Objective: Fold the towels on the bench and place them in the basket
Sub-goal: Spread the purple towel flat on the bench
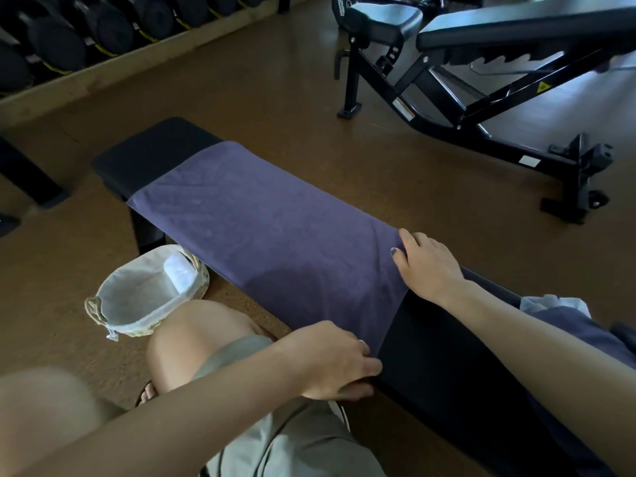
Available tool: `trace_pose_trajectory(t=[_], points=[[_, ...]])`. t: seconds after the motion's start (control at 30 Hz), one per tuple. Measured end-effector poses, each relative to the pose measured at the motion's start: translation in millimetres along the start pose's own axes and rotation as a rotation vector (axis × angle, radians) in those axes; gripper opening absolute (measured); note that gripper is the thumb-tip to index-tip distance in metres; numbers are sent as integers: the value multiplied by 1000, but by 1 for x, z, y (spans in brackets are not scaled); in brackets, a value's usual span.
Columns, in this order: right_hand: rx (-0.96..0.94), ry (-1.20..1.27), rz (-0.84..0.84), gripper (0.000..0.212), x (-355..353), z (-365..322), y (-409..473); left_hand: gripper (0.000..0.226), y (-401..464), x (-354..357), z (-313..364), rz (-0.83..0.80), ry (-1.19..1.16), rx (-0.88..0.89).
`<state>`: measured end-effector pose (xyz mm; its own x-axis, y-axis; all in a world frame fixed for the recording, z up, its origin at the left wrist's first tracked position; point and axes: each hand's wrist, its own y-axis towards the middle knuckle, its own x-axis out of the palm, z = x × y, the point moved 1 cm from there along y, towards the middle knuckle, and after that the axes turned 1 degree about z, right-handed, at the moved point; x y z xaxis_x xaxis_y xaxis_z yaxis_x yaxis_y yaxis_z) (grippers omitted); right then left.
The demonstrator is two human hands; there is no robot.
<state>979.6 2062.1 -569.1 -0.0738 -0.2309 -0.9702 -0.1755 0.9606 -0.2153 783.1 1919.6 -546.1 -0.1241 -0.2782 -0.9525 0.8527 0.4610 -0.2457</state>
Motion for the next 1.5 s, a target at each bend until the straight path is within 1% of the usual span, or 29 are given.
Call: trace_pose_trajectory(t=[0.07, 0.1, 0.13, 0.2, 0.27, 0.33, 0.37, 0.43, 0.47, 0.53, 0.57, 0.6, 0.67, 0.73, 0.83, 0.93, 1.0, 1.07, 1.17, 1.23, 1.33, 1.4, 1.5], points=[[40, -21, 25, 60, -2, -1, 1, 35, 2, -6, -4, 92, -5, -46], [35, -21, 64, 61, -4, -4, 2, 39, 4, -6, -8, 132, 32, -76], [8, -11, 102, 62, -4, -9, 3, 50, 6, -4, -13, 146, 76, -131], [-81, 14, 116, 63, -1, -20, 4, 79, 10, 2, -22, 84, 104, -264], [-116, 3, 71, 63, 9, -21, 4, 98, 11, 7, -30, -26, 32, -329], [-20, -5, 37, 67, 17, -11, 1, 106, 9, 12, -35, -82, 4, -328], [45, -11, 27, 70, 17, -7, -1, 108, 7, 13, -37, -81, -17, -326], [98, -9, 25, 74, 12, -11, -3, 109, 5, 8, -40, -28, -124, -366], [64, 3, 51, 73, 9, -19, -2, 109, 6, 4, -44, 2, -154, -398], [-64, 12, 138, 66, 7, -40, 2, 108, 9, -1, -54, 32, -109, -464], [-106, 9, 158, 64, 9, -45, 4, 110, 9, -2, -59, 20, -78, -490], [-109, 16, 149, 62, 12, -46, 7, 112, 8, 0, -65, -7, -71, -511], [-19, 44, 93, 62, 19, -33, 7, 118, 6, 7, -71, -64, -100, -547], [69, 47, 76, 62, 24, -14, 4, 121, 5, 13, -73, -101, -107, -564], [118, 15, 58, 64, 24, 0, -2, 127, 7, 14, -72, -120, -106, -560], [142, -44, 63, 69, 18, -9, 5, 138, 8, 16, -70, -147, -99, -554], [66, -21, 122, 68, 16, -23, 10, 142, 7, 19, -69, -143, -91, -553], [-19, 19, 116, 64, 20, -34, 13, 144, 7, 18, -67, -133, -77, -550], [29, -10, 64, 63, 23, -45, 17, 146, 7, 16, -66, -149, -71, -557], [54, -29, 80, 64, 12, -59, 25, 144, 8, 14, -65, -145, -113, -527], [-60, 6, 140, 60, -6, -99, 53, 139, -10, 1, -83, -56, -208, -484], [-143, 53, 140, 59, -15, -124, 74, 132, -36, -14, -110, 43, -232, -564], [-239, 89, 94, 58, -20, -157, 113, 116, -85, -24, -167, 150, -296, -890]])
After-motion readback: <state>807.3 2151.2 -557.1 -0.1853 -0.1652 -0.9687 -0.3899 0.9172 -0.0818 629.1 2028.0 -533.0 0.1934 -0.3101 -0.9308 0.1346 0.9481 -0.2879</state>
